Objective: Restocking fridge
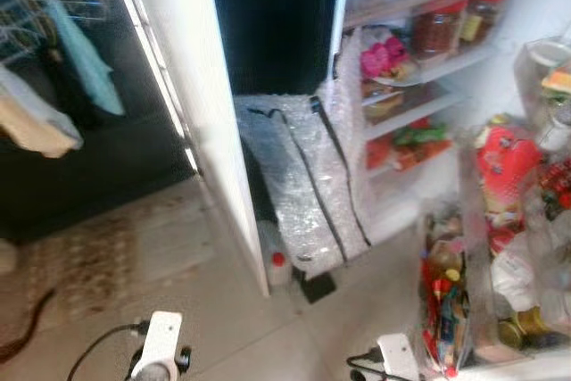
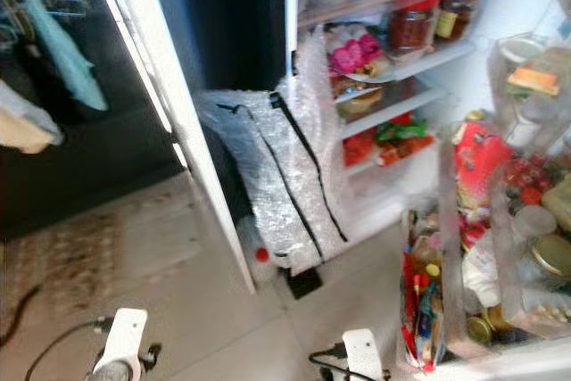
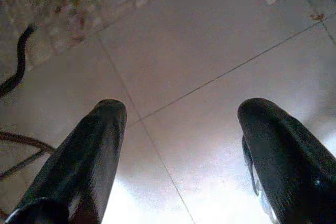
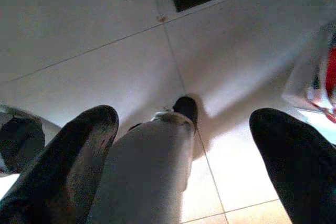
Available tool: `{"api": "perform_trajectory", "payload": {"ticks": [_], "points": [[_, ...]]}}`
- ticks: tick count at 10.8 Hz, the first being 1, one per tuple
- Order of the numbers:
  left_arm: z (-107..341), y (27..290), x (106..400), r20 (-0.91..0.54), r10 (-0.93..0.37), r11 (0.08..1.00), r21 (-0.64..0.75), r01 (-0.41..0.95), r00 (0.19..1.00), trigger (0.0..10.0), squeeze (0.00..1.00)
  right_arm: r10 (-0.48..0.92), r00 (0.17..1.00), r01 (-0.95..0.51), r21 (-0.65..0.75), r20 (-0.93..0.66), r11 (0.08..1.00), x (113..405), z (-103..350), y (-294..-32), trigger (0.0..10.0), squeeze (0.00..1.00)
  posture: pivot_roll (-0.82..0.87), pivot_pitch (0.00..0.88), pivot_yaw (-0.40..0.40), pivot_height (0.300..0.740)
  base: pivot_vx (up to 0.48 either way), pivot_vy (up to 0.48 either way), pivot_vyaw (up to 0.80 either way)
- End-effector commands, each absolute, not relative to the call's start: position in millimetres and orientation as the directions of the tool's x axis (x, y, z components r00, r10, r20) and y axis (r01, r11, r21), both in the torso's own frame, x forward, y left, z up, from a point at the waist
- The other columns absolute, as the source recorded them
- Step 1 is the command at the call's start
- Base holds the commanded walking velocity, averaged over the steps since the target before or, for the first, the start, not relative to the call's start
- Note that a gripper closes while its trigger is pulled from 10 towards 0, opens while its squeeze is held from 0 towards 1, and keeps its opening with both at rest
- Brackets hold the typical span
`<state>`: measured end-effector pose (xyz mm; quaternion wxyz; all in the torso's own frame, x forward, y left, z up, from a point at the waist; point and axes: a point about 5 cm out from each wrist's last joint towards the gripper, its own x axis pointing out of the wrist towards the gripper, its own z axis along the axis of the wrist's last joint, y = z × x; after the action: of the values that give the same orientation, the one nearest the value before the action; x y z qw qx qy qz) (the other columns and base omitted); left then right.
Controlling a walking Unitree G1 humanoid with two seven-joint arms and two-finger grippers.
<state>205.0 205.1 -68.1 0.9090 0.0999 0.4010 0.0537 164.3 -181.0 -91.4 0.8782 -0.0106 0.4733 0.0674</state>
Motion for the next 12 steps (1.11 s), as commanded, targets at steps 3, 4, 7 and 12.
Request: {"api": "perform_trajectory", "payload": {"ticks": [3,4,7,12], "points": [[-69.9,214.4,198.9,-0.729,0.193,0.969,0.248,-0.009,0.657,10.0,0.0,0.114,0.519,-0.124,0.057,-0.847,0.991,157.1,-95.0,-177.8,10.0,0.0,-0.04,0.128,0.059,0.74,0.0,0.0,-0.76],[-70.2,214.4,198.6,-0.732,0.193,0.969,0.248,-0.008,0.654,10.0,0.0,0.114,0.519,-0.124,0.057,-0.847,0.991,157.1,-95.0,-177.8,10.0,0.0,-0.04,0.128,0.06,0.74,0.0,0.0,-0.76],[-71.1,212.2,198.1,-0.737,0.186,0.969,0.247,0.003,0.649,10.0,0.0,0.079,0.528,-0.103,0.028,-0.846,0.994,157.2,-94.9,-179.6,10.0,0.0,-0.04,0.131,0.062,0.74,0.0,0.0,-0.44],[-71.5,214.7,196.5,-0.74,0.192,0.967,0.256,0.006,0.645,10.0,0.0,-0.216,0.535,0.316,-0.043,-0.817,0.948,148.5,-96.7,-188.0,10.0,0.0,-0.04,0.132,0.065,0.74,0.0,0.0,0.0]]}}
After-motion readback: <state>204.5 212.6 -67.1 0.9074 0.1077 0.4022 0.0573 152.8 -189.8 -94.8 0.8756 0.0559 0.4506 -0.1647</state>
